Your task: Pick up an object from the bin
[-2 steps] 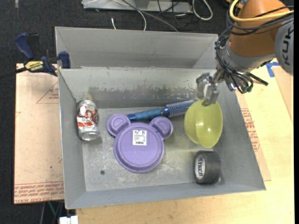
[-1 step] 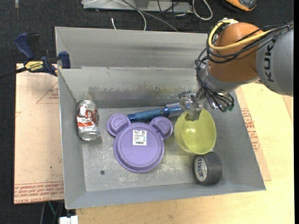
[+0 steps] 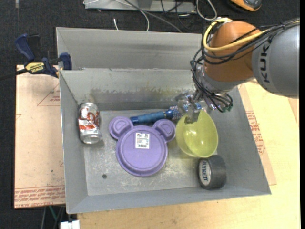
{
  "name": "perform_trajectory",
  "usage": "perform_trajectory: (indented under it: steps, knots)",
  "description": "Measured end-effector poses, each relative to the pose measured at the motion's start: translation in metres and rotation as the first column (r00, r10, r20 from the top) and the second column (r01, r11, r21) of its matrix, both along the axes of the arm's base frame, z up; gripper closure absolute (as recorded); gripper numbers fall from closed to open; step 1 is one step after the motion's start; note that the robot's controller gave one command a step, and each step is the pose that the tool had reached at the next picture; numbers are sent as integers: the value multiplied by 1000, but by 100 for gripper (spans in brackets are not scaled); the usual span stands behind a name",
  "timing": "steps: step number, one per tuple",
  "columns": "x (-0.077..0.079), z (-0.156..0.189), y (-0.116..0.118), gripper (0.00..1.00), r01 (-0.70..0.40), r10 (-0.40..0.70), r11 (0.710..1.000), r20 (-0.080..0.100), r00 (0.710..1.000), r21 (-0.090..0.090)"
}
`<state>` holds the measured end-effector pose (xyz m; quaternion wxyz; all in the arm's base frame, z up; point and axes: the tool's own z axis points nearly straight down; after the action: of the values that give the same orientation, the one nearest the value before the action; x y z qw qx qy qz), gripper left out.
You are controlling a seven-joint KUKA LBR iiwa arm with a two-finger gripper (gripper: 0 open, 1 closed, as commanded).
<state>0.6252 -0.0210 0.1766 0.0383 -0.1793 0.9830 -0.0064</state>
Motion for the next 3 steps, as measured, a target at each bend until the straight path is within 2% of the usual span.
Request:
perform_trajectory:
  steps: [1,2,3]
  knots:
    - [-18,104,-27,100,47,-47,999,1,999,6]
    - [1,167,25,100,-24,24,1000,2,1000,5]
    - [-7,85,27,100,7,-7,1000,0,1000,3]
